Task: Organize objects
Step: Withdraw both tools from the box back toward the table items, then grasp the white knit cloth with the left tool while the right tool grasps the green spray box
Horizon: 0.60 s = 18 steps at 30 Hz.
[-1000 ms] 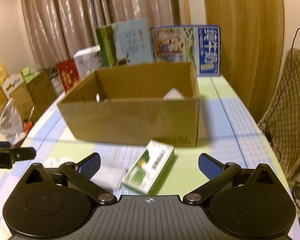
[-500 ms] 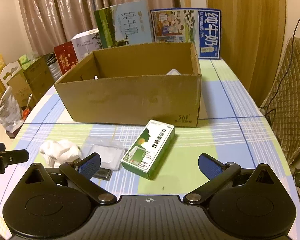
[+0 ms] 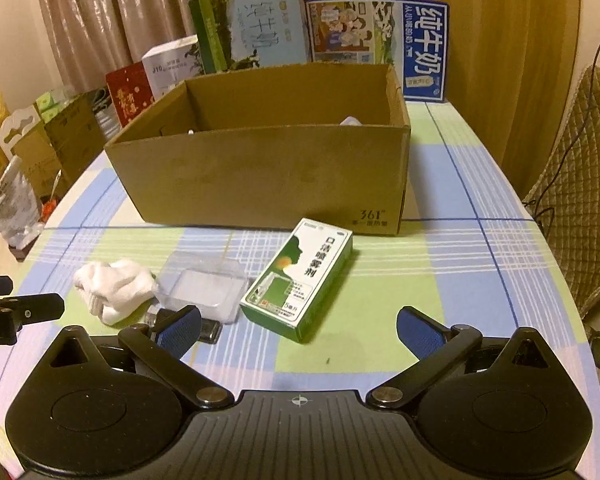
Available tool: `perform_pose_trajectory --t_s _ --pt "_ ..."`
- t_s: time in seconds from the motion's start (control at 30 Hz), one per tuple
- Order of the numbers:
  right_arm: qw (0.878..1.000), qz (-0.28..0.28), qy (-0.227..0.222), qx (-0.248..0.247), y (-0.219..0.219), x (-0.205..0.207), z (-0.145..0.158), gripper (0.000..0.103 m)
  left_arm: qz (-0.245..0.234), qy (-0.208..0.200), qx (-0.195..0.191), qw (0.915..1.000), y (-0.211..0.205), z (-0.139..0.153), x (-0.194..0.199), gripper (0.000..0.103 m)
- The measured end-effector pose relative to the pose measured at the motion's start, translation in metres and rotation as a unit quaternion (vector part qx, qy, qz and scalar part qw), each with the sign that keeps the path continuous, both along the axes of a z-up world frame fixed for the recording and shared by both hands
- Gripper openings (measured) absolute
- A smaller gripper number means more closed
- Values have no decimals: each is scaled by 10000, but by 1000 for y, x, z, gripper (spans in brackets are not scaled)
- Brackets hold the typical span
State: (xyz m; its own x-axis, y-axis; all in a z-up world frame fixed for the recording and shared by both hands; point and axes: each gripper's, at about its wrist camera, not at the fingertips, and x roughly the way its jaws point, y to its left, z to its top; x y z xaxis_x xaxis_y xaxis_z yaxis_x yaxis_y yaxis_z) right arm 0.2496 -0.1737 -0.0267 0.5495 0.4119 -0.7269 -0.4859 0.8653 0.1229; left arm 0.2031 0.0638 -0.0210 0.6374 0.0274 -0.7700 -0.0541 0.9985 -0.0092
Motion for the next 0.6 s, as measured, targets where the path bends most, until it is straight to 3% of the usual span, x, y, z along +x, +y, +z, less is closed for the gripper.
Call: perform_pose_trajectory --t_s 0.6 --pt "9989 39 409 -208 7 10 -19 101 -93 538 243 9982 8 -29 21 102"
